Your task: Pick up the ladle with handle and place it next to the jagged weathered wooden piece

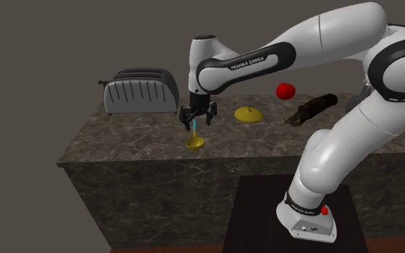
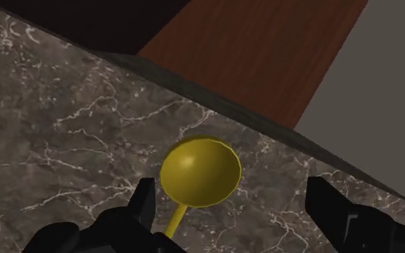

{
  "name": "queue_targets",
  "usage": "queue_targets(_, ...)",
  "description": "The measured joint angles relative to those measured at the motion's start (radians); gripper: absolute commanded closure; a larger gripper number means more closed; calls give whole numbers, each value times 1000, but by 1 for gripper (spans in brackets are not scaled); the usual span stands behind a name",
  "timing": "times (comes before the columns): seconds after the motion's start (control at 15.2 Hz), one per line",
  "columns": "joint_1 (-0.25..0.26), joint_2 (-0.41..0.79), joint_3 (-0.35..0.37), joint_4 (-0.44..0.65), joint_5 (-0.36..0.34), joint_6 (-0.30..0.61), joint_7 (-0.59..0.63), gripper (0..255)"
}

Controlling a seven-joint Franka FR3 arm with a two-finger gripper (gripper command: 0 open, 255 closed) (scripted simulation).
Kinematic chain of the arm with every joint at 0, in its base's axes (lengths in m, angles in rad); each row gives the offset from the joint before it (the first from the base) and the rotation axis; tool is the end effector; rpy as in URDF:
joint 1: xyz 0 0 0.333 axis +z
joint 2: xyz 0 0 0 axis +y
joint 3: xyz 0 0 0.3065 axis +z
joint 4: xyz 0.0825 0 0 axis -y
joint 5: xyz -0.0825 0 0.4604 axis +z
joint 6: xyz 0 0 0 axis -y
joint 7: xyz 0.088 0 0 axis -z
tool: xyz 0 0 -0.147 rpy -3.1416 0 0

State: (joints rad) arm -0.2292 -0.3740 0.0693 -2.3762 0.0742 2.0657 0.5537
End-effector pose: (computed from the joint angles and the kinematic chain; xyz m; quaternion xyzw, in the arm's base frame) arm 0.5092 -0.0766 0.3894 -0.9297 0.3664 -0.0270 0.0262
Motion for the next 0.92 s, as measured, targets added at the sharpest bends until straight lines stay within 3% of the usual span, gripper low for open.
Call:
queue_targets(0.66, -104, 293, -28, 58, -29, 235, 287, 0)
queue_targets(0.92, -114, 348, -35, 51, -31, 297, 311, 0)
